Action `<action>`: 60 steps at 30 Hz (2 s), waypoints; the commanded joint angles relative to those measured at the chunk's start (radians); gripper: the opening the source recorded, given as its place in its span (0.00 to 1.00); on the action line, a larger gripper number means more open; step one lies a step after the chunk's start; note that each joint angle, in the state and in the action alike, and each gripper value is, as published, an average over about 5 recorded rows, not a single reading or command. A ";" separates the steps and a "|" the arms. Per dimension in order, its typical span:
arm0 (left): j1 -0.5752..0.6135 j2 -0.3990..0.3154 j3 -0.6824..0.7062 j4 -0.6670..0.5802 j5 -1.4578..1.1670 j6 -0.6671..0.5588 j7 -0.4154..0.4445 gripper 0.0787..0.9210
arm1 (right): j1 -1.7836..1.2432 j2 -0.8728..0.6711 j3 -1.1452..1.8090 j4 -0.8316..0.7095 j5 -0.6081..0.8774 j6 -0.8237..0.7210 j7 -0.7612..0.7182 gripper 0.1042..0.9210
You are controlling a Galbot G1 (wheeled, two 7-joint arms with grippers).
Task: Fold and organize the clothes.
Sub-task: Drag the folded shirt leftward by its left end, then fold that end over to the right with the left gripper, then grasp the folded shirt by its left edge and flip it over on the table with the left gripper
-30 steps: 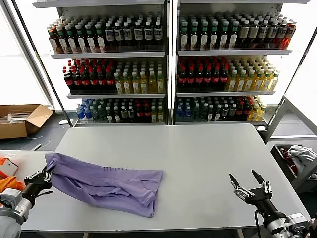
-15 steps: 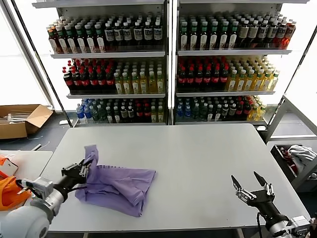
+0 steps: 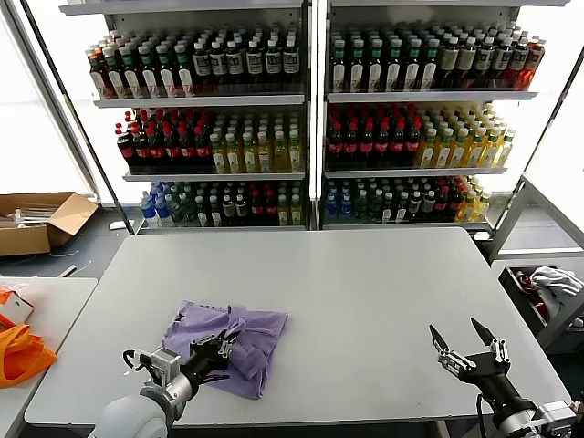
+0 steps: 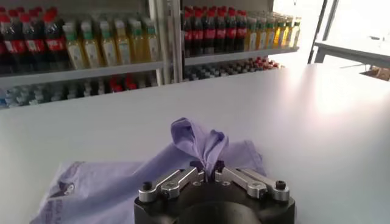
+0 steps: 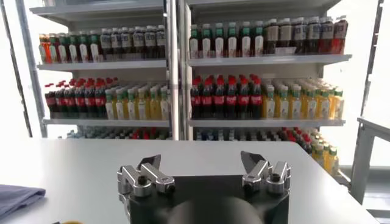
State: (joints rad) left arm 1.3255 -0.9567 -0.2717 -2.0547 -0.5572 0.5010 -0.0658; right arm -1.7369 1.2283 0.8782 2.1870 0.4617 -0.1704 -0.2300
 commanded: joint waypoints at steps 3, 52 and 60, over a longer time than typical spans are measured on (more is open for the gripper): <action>-0.053 -0.051 0.108 -0.006 -0.078 0.016 -0.056 0.12 | -0.010 0.003 -0.003 -0.007 -0.008 0.002 -0.001 0.88; 0.003 -0.128 -0.240 0.202 -0.138 0.008 -0.077 0.79 | 0.025 0.023 -0.059 0.014 -0.061 -0.001 0.003 0.88; 0.019 -0.145 -0.205 0.200 -0.129 -0.005 -0.081 0.54 | 0.025 0.026 -0.063 0.007 -0.060 0.001 0.002 0.88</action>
State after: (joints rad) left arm 1.3443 -1.0773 -0.5075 -1.8735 -0.6859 0.5009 -0.1365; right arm -1.7128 1.2538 0.8155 2.1972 0.4016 -0.1701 -0.2278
